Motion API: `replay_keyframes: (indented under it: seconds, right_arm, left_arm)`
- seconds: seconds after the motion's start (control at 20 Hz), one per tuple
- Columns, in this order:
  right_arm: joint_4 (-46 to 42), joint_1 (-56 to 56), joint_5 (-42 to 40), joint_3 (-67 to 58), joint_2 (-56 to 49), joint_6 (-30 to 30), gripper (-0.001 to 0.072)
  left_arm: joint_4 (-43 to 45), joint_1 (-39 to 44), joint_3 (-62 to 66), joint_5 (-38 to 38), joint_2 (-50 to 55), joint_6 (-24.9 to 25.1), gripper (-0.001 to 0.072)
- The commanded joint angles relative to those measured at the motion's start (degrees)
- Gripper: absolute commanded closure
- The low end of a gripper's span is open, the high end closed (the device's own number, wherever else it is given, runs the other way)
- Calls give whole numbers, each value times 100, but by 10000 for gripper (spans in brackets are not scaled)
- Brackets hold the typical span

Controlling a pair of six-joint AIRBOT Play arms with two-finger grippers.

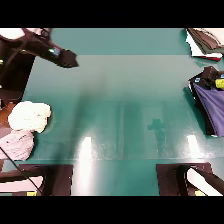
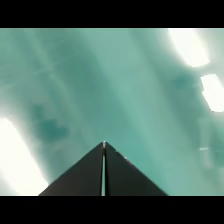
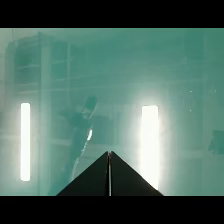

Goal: Fold the shirts.

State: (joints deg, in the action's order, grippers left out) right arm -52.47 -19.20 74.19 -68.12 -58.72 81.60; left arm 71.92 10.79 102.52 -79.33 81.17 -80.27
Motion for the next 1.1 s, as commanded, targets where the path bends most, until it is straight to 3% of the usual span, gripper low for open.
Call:
replay_keyframes:
  seconds: [0.0, 0.05, 0.1, 0.3, 0.65, 0.75, 0.9, 0.95, 1.0, 1.05]
  right_arm:
    - [-4, 4, 85, 2, 0, -7, 691]
    - [-2, 4, 116, 2, 0, -7, 691]
    - [0, 4, 155, 2, 0, -4, 692]
    - [2, 13, 203, 2, 0, -4, 692]
    - [2, 13, 291, 2, 0, -4, 691]
    - [2, 13, 282, 2, 0, -4, 692]
    - [4, 13, 245, 2, 0, -4, 691]
    - [7, 13, 238, 0, 0, -4, 691]
    - [7, 13, 238, 0, 0, -4, 691]
    - [7, 13, 232, 0, 0, -4, 691]
  left_arm:
    - [2531, -306, 20, -1318, -485, -555, 353]
    - [3165, -385, -136, -1547, -614, -730, 53]
    - [3510, -492, -365, -1646, -732, -870, 10]
    - [3453, -1003, -1703, -1137, -885, -1093, 10]
    - [3346, -1453, -3895, 535, -841, -1596, 11]
    - [3263, -1453, -4092, 743, -837, -1593, 104]
    - [3254, -1451, -4111, 837, -837, -1596, 104]
    - [3254, -1451, -4111, 841, -839, -1617, 218]
    - [3252, -1451, -4109, 841, -839, -1617, 547]
    - [3244, -1451, -4109, 841, -839, -1617, 688]
